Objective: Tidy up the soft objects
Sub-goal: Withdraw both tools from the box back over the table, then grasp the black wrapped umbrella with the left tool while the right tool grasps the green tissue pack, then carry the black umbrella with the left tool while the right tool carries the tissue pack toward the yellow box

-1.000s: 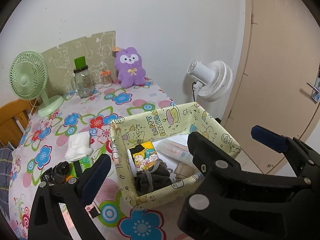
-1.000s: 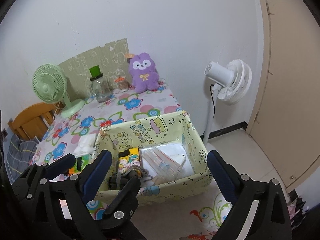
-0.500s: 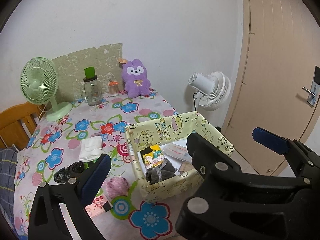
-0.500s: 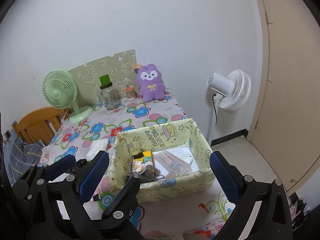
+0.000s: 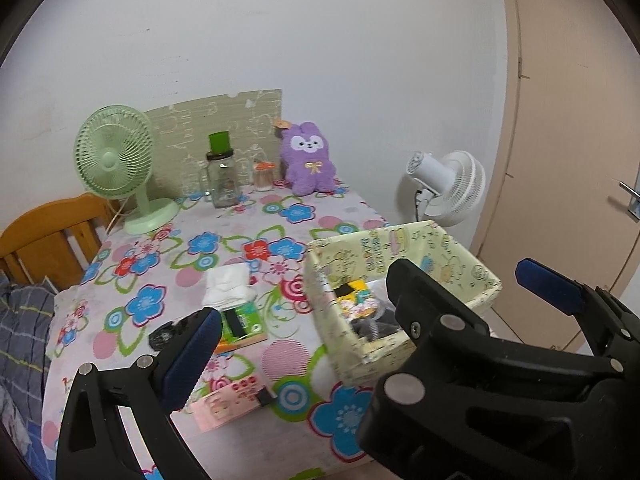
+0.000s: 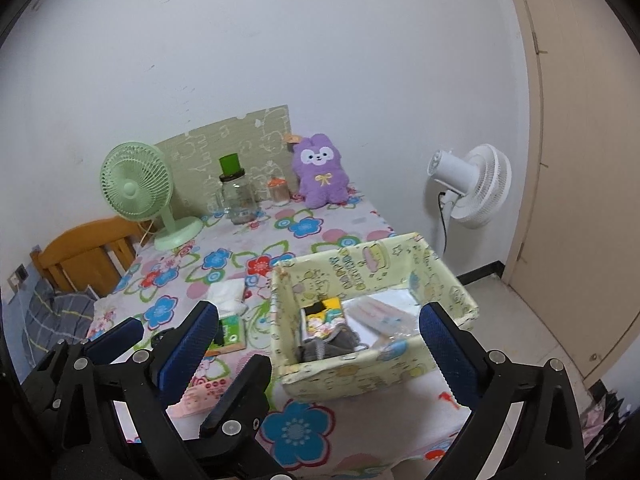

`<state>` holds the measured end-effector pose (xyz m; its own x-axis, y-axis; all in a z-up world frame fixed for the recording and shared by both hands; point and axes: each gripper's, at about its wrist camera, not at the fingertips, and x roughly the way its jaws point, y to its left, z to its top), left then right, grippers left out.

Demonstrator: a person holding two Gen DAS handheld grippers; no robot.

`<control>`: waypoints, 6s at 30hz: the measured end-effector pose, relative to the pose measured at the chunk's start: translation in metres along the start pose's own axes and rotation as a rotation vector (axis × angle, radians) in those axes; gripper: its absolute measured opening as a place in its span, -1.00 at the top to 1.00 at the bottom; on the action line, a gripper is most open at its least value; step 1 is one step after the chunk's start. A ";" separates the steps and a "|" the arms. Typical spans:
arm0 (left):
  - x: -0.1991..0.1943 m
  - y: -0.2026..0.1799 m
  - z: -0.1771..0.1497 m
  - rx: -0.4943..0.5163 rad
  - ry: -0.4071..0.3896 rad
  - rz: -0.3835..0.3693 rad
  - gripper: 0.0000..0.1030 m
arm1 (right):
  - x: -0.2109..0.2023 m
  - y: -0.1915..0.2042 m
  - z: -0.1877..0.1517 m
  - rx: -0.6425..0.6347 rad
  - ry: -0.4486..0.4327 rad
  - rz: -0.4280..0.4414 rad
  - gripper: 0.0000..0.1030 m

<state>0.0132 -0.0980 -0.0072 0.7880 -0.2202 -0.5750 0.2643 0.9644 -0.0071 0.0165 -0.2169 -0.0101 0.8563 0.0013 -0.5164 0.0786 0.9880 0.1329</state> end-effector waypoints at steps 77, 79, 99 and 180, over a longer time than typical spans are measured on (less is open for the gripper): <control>0.124 0.168 -0.057 -0.133 0.211 0.162 -0.91 | 0.178 0.134 -0.059 -0.172 0.308 0.060 -0.97; 0.129 0.170 -0.056 -0.145 0.226 0.143 -0.91 | 0.181 0.133 -0.059 -0.167 0.314 0.059 -0.97; 0.143 0.175 -0.059 -0.146 0.250 0.057 -0.06 | 0.207 0.138 -0.062 -0.154 0.360 0.071 -0.97; 0.097 0.153 -0.047 -0.177 0.170 0.096 0.34 | 0.159 0.125 -0.046 -0.121 0.284 0.032 -0.43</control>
<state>0.1041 0.0355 -0.1022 0.6963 -0.1128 -0.7088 0.0792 0.9936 -0.0802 0.1394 -0.0857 -0.1146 0.6793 0.0587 -0.7315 -0.0215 0.9980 0.0601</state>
